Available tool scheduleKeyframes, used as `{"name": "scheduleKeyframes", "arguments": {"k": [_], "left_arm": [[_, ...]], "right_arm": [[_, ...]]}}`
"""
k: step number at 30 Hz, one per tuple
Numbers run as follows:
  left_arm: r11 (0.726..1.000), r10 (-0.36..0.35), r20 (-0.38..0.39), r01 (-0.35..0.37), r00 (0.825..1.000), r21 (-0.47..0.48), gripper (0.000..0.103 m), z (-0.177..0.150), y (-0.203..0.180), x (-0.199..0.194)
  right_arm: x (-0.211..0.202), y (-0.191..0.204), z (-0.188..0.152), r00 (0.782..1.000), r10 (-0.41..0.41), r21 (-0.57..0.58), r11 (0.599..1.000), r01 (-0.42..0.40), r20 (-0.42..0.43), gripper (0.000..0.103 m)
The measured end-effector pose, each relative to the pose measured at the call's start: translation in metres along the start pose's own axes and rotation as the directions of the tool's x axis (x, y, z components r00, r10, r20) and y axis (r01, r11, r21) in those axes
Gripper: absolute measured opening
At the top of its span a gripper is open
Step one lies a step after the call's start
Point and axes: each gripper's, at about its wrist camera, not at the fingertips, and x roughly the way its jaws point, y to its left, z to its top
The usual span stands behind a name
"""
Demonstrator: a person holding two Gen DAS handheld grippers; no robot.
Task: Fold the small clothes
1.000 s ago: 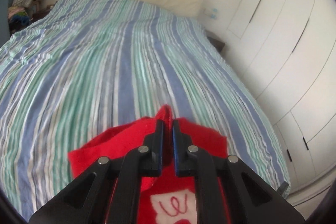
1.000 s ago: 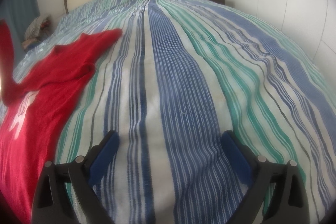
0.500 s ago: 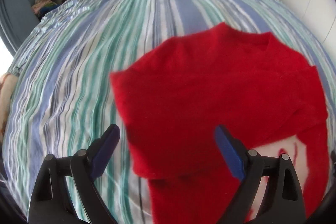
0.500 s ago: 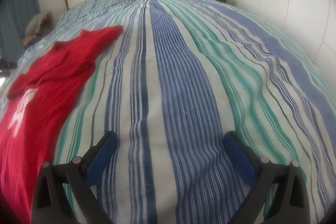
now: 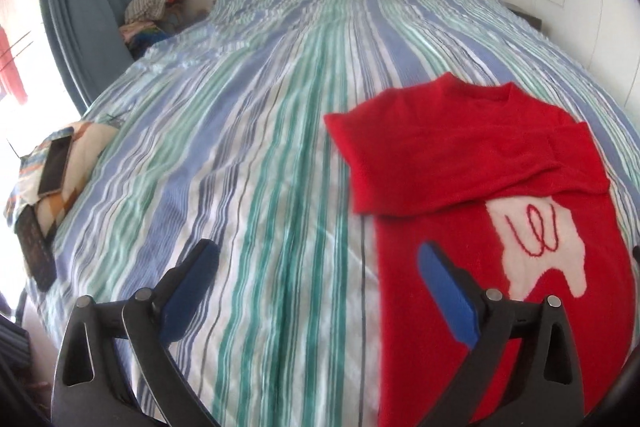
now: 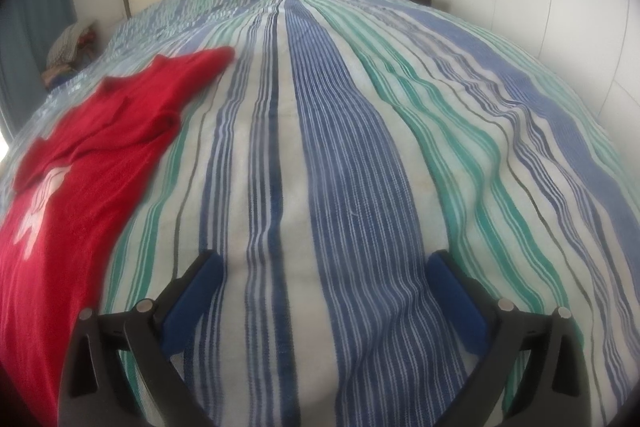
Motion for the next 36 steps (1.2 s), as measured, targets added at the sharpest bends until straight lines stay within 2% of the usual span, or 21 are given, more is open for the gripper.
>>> {"name": "scheduleKeyframes", "arguments": {"k": [4, 9, 25, 29, 32, 36], "left_arm": [[0.999, 0.017, -0.025, -0.018, 1.000, -0.029, 0.100, -0.004, 0.003, 0.005], [0.998, 0.056, -0.002, -0.056, 0.998, -0.001, 0.100, -0.010, -0.004, -0.003], [0.997, 0.068, 0.037, -0.069, 0.997, 0.021, 0.100, -0.017, -0.020, -0.018], [1.000, 0.026, -0.019, -0.026, 0.999, -0.002, 0.100, -0.031, -0.018, -0.008], [0.998, -0.046, -0.076, 0.043, 0.996, -0.042, 0.100, -0.055, -0.012, 0.001], [0.991, -0.134, -0.160, 0.130, 0.978, -0.038, 0.100, -0.094, -0.013, 0.008]], "right_arm": [[0.000, 0.000, 0.000, 1.000, 0.002, 0.000, 1.000, -0.002, 0.004, 0.102], [-0.001, -0.001, -0.001, 1.000, 0.004, 0.000, 1.000, -0.004, 0.010, 0.102], [-0.001, 0.000, -0.001, 1.000, 0.004, 0.000, 1.000, -0.004, 0.010, 0.102], [-0.003, 0.001, -0.001, 1.000, 0.002, -0.003, 1.000, -0.002, 0.014, 0.102], [-0.018, 0.003, -0.001, 0.999, 0.001, -0.013, 1.000, -0.001, 0.033, 0.101], [-0.063, 0.016, -0.007, 0.990, 0.124, -0.048, 0.991, -0.122, 0.061, 0.101]]}}
